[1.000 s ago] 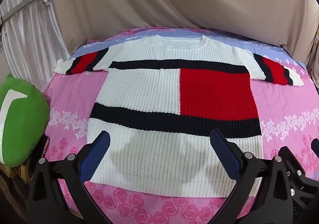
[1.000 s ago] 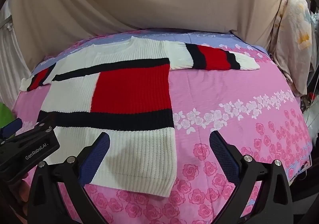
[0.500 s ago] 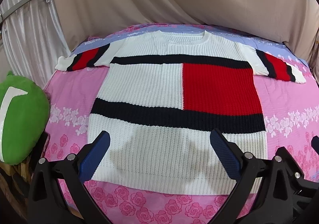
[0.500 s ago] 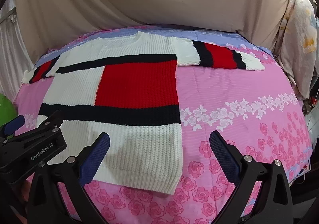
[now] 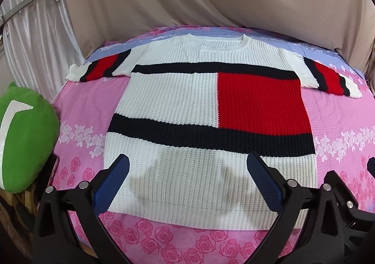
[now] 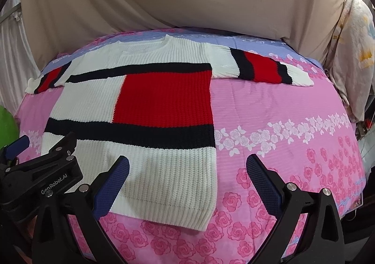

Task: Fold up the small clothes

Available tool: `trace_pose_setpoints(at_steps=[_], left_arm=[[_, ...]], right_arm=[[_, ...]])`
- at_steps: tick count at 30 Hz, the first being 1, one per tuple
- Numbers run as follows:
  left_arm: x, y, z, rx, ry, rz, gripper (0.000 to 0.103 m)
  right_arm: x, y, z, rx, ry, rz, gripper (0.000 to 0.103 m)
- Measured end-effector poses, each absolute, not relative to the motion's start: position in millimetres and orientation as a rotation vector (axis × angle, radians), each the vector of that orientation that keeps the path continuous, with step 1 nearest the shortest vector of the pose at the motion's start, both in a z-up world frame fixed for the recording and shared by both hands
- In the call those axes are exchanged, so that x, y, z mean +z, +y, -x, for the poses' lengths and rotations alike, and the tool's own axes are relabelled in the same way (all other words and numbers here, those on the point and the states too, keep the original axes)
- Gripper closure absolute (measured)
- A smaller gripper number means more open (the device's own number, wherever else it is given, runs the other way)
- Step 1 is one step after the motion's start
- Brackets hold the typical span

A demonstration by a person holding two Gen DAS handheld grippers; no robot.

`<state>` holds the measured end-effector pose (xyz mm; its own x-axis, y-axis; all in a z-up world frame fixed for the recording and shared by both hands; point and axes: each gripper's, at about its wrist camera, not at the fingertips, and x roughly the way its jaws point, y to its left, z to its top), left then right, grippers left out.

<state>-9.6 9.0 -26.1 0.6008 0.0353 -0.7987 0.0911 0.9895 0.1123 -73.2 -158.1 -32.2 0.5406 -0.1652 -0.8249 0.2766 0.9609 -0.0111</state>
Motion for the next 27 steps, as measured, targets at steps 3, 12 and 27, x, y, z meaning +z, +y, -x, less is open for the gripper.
trace_pose_setpoints(at_steps=[3,12,27], left_arm=[[-26.2,9.8,8.8,-0.032,0.928,-0.146,0.005],[-26.6,10.2,6.8,-0.03,0.925,-0.148,0.005],[-29.1,6.7,5.6,-0.027,0.931,-0.158,0.005]], right_arm=[[-32.1,-158.1,73.0,-0.264,0.966,-0.127,0.005],[-32.2,-157.5,70.8,-0.263,0.968,-0.127,0.005],[-37.0,-160.3,68.8,-0.268,0.979,-0.134,0.005]])
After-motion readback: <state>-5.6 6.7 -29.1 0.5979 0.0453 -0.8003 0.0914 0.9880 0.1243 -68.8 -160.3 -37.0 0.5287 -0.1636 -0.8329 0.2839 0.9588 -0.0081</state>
